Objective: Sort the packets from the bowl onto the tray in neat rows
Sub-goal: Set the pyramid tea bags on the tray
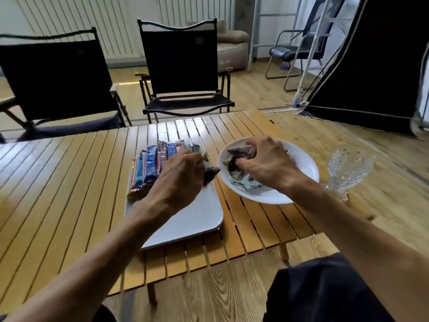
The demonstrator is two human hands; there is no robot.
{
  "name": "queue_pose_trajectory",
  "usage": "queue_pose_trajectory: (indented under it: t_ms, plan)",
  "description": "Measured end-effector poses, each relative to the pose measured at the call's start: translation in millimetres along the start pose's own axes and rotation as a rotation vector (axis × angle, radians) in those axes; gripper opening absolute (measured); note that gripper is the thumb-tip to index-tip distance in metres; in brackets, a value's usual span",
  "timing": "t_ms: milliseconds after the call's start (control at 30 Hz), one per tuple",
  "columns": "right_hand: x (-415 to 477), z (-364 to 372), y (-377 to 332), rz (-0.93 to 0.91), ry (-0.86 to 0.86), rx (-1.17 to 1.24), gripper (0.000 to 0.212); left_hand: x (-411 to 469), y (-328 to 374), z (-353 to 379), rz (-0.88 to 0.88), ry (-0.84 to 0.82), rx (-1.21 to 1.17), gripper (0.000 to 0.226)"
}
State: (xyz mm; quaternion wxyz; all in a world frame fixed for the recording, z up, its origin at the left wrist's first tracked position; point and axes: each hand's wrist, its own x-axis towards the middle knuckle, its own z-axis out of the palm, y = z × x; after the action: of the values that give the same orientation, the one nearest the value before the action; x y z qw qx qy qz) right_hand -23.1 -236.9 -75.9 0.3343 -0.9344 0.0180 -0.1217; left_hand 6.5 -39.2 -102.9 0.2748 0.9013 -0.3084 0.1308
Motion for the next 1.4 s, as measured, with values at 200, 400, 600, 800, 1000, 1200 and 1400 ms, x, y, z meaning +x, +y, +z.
queue_pose_trajectory:
  t_ms: [200,400,600,800,1000,1200,1400]
  plan:
    - [-9,78,-45,-0.039,-0.386,0.106,0.02,-71,-48,-16,-0.271,-0.088,0.082,0.017]
    - [6,95,-32,-0.002,-0.332,0.086,0.019,-78,-68,-22,-0.353,-0.176,0.077,0.019]
    - [12,78,-17,-0.081,-0.698,-0.053,0.037,-53,-60,-14,-0.225,-0.336,0.065,0.025]
    - [2,100,1,-0.213,-0.408,-0.173,0.016,-50,-71,9,-0.217,-0.347,0.073,0.019]
    - [12,97,6,-0.236,-0.114,-0.063,0.019,-48,-79,7,-0.187,-0.183,0.012,0.016]
    - [-4,103,0,-0.246,-0.398,-0.32,0.033,-39,-75,7,-0.205,-0.215,0.008,0.015]
    - [8,117,-8,-0.263,-0.43,-0.479,0.025,-42,-69,6,-0.242,-0.24,0.033,0.016]
